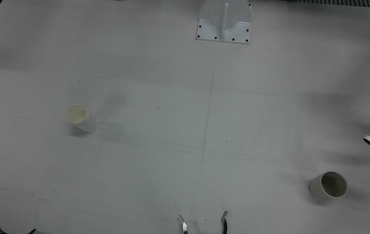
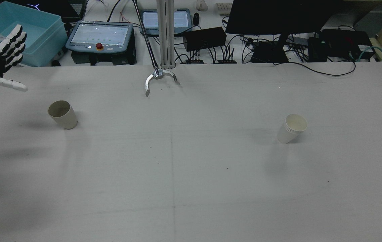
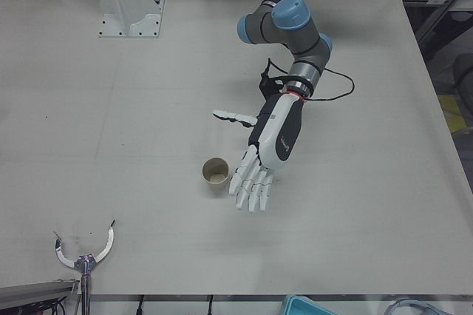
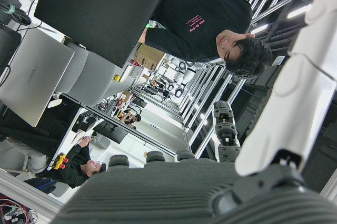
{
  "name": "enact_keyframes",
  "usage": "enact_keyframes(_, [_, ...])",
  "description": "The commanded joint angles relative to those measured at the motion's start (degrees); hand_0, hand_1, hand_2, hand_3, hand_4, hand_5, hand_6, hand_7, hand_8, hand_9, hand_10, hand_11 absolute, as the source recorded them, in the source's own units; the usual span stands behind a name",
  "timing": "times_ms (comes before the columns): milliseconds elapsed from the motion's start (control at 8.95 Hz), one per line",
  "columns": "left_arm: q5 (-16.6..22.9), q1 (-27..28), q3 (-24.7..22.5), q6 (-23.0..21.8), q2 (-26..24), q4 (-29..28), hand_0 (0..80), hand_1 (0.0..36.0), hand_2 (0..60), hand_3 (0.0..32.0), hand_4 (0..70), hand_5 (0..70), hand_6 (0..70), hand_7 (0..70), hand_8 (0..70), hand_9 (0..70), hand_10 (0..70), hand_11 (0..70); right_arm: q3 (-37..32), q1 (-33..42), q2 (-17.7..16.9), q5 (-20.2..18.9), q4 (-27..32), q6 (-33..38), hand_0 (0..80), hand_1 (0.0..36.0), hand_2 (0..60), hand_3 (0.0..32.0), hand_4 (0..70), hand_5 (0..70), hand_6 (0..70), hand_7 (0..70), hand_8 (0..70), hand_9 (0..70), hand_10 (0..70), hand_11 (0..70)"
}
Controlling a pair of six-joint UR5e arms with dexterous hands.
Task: Pour water
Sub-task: 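Move the left hand toward the white paper cup near it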
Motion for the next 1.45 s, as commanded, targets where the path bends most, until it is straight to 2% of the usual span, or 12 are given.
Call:
enact_keyframes(0, [-0.5, 4.0, 5.8, 5.1, 2.8, -8.7, 48.2, 12.5, 2.4, 19.8, 0.0, 0.0, 0.0, 0.0, 0.0, 0.0, 0.0, 0.3, 0.1, -0.2, -0.2, 0.0, -0.1, -0.1, 50.5, 9.7, 0.0, 9.8, 10.2, 6.2, 0.0, 0.0, 0.2, 0.0, 0.0, 0.0])
enact_keyframes(223, [-1.7, 7.8, 10.5, 5.7, 2.0, -13.4, 49.0, 13.3, 2.8, 19.4, 0.1, 0.0, 0.0, 0.0, 0.0, 0.0, 0.0, 0.9, 0.0, -0.3, -0.2, 0.0, -0.1, -0.3, 50.6, 9.8, 0.0, 10.0, 10.4, 6.4, 0.0, 0.0, 0.1, 0.0, 0.0, 0.0])
enact_keyframes(447, [-3.3, 8.2, 17.4, 5.3, 1.6, -19.5, 49.5, 13.7, 2.8, 18.6, 0.4, 0.0, 0.0, 0.2, 0.0, 0.0, 0.0, 1.1, 0.1, -0.3, -0.6, -0.1, -0.1, -0.4, 50.7, 9.9, 0.0, 9.6, 10.6, 6.5, 0.0, 0.0, 0.0, 0.0, 0.0, 0.0])
enact_keyframes(670, [-3.7, 9.6, 21.4, 5.6, 1.5, -23.3, 49.8, 14.3, 3.2, 18.6, 0.5, 0.0, 0.0, 0.9, 0.0, 0.0, 0.0, 1.5, 0.0, -0.7, -0.6, -0.1, -0.2, -0.8, 50.9, 10.1, 0.0, 9.4, 10.8, 6.9, 0.0, 0.0, 0.0, 0.0, 0.0, 0.0])
enact_keyframes(893, [-6.6, 13.2, 22.3, 5.2, 1.1, -24.8, 49.3, 13.7, 3.7, 17.6, 1.0, 0.0, 0.0, 1.7, 0.0, 0.0, 0.3, 2.5, -0.2, -0.7, -0.6, -0.1, -0.2, -0.9, 50.8, 10.1, 0.0, 9.0, 11.1, 7.0, 0.0, 0.0, 0.0, 0.0, 0.0, 0.0])
enact_keyframes(1340, [-6.8, 13.8, 24.9, 4.9, -3.6, -24.1, 49.9, 14.3, 3.1, 17.0, 1.5, 0.0, 0.0, 2.7, 0.0, 0.0, 0.3, 2.6, -0.2, -0.8, -0.8, -0.1, -0.2, -0.9, 50.7, 9.8, 0.0, 8.2, 11.2, 7.1, 0.0, 0.0, 0.0, 0.0, 0.0, 0.0])
